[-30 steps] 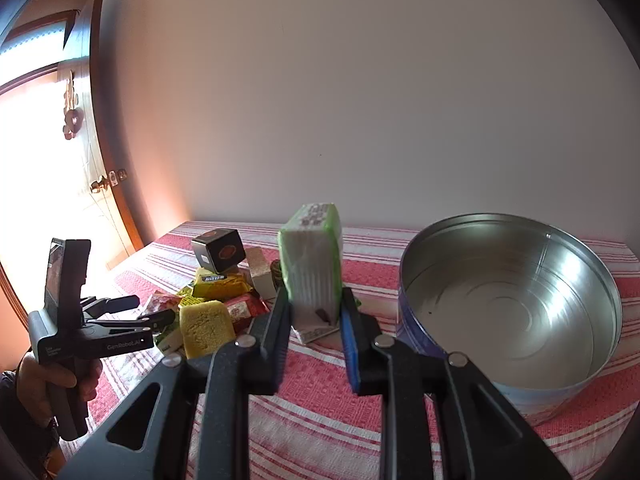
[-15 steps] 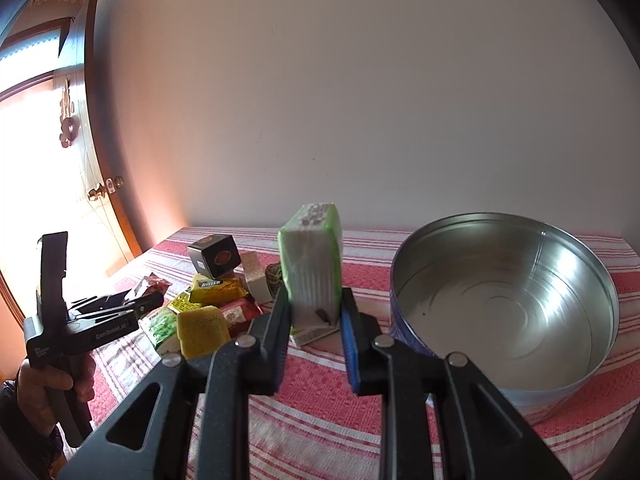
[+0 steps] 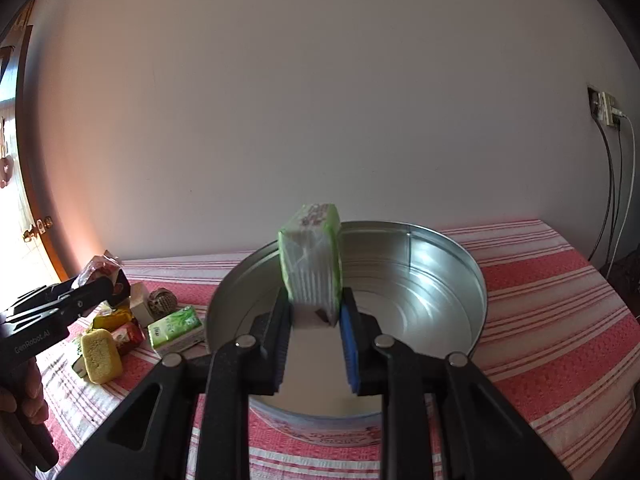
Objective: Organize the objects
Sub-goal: 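Lower both items into the tin and open both tools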
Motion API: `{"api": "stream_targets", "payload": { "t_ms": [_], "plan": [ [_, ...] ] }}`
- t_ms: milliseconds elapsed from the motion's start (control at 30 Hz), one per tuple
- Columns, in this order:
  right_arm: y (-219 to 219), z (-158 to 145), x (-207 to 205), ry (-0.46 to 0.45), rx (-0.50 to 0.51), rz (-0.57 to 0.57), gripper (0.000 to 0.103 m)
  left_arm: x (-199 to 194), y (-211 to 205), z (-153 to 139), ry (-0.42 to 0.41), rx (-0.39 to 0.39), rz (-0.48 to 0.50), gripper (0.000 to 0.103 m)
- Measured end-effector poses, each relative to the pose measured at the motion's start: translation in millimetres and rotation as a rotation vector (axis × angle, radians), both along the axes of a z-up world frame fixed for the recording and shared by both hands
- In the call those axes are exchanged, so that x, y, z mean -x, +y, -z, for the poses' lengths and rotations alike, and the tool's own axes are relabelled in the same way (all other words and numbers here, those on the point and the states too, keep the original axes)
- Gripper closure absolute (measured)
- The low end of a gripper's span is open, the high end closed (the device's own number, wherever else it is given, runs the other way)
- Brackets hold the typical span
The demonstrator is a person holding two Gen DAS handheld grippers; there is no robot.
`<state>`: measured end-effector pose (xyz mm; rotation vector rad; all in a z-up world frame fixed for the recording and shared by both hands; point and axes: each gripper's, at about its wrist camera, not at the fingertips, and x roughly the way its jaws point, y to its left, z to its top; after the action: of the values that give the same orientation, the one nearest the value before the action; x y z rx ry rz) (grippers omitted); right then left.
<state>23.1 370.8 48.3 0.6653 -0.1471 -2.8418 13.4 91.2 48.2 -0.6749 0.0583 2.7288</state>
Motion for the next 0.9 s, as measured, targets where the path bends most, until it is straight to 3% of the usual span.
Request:
{"api": "stream_targets", "payload": {
  "t_ms": [167,367,833,867,900],
  "plan": [
    [32,8,15,-0.019,-0.082,0.079,0.08,14,58,5,-0.021,-0.003,0.087,0.056],
    [49,21,31,-0.073,-0.154,0.107,0.08,38,109,29,-0.095,0.015,0.123,0.055],
    [48,28,36,-0.116,-0.121,0.084,0.076,55,136,48,-0.147,0.068,0.083,0.054],
    [51,27,36,-0.11,-0.107,0.083,0.066,55,138,47,-0.137,0.077,0.075,0.052],
    [53,25,34,-0.098,-0.084,0.083,0.046,53,140,47,-0.125,0.088,0.069,0.043]
  ]
}}
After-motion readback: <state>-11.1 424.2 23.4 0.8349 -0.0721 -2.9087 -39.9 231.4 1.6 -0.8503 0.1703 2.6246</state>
